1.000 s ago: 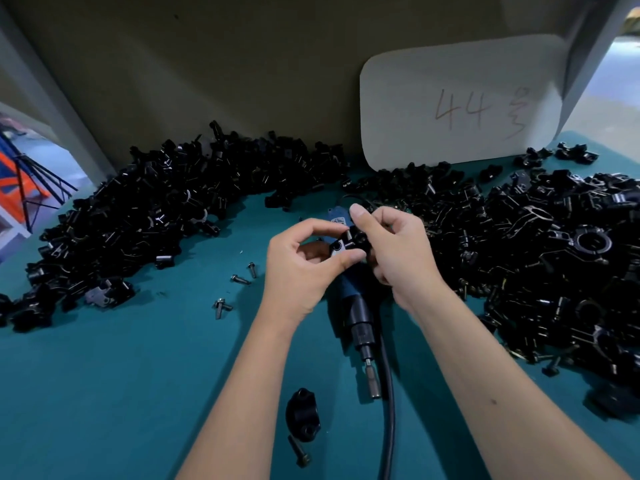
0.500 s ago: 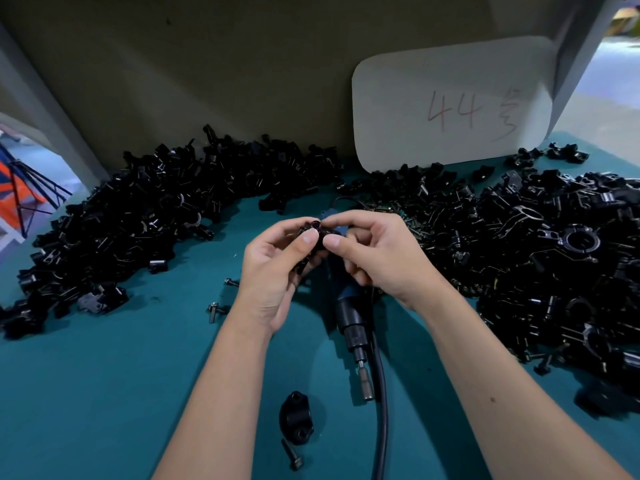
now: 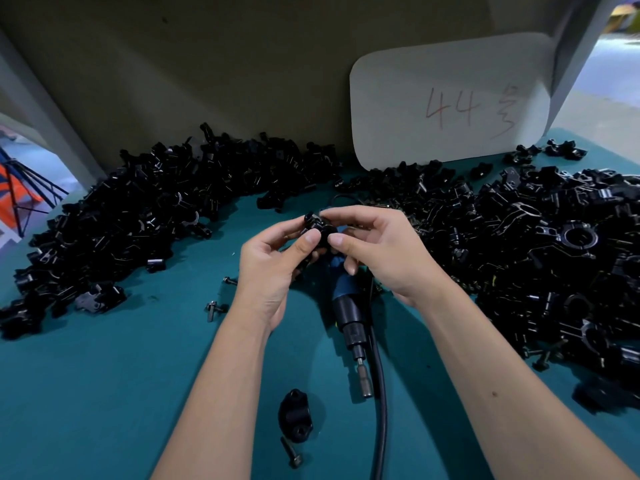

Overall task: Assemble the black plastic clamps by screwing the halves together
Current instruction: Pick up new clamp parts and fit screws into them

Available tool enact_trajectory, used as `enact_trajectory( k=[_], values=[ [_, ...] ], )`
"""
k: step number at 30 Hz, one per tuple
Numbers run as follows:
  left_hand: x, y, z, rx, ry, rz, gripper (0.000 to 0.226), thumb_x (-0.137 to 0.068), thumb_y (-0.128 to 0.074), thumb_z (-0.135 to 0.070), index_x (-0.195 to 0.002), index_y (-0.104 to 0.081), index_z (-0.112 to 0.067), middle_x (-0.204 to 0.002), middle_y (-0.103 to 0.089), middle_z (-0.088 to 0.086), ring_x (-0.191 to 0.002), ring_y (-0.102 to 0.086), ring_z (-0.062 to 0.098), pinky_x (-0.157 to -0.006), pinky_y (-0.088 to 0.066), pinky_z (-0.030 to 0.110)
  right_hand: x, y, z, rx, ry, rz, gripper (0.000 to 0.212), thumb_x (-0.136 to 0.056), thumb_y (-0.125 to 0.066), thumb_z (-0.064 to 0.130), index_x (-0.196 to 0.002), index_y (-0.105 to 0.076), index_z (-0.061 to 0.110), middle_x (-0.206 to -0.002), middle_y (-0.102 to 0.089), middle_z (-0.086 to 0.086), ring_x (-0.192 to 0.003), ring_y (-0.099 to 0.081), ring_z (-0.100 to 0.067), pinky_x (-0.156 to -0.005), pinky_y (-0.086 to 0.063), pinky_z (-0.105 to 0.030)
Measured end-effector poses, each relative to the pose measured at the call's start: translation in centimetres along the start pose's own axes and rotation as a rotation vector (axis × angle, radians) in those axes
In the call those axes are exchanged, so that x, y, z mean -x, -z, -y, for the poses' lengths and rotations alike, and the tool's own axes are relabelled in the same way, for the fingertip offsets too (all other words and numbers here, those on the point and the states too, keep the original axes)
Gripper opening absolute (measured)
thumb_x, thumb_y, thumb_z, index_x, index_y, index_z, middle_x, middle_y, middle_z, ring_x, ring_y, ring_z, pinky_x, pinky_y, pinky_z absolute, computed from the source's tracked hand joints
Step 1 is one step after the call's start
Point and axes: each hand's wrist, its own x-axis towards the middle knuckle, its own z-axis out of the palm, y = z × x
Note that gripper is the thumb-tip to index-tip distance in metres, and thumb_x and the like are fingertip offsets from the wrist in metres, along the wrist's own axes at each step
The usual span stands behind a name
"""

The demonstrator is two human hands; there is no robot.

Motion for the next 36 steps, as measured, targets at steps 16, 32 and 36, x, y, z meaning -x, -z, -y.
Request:
enact_trajectory(
  k=[16,32,36],
  values=[
    [0.6,-1.8,0.4,0.063,0.063,0.047,0.023,-0.072,-0.083,-0.019,-0.095,-0.083,-0.014,-0.102,-0.078,0.012,-0.092,-0.074,0.021,-0.082,-0.059,0.029,0.2,2.0,1.3,0.135,0.033,0.041,0.03,-0.085,-0.079,-0.005,-0.113,-0.075,0.006,-0.098,-0.072,-0.026,-0.079,-0.072,-0.024,-0.053,-0.055,-0.026],
    [0.5,-1.5,0.2,0.085,0.067,-0.047,0.03,-0.07,-0.081,-0.015,-0.098,-0.071,-0.01,-0.096,-0.079,0.006,-0.083,-0.077,0.026,-0.075,-0.061,0.028,0.6,5.8,4.9,0.995,-0.346,0.282,0.015,-0.076,-0.091,0.026,-0.076,-0.077,0.028,-0.074,-0.076,0.008,-0.062,-0.071,-0.008,-0.059,-0.059,-0.027],
    [0.4,-1.1,0.1,0.086,0.076,-0.084,0.031,-0.07,-0.082,-0.018,-0.098,-0.069,-0.013,-0.095,-0.078,0.004,-0.085,-0.077,0.029,-0.081,-0.052,0.033,0.7,5.5,4.9,1.087,-0.471,0.362,0.019,-0.073,-0.095,0.02,-0.078,-0.079,0.029,-0.071,-0.074,0.011,-0.062,-0.067,0.0,-0.058,-0.047,-0.014]
  ],
)
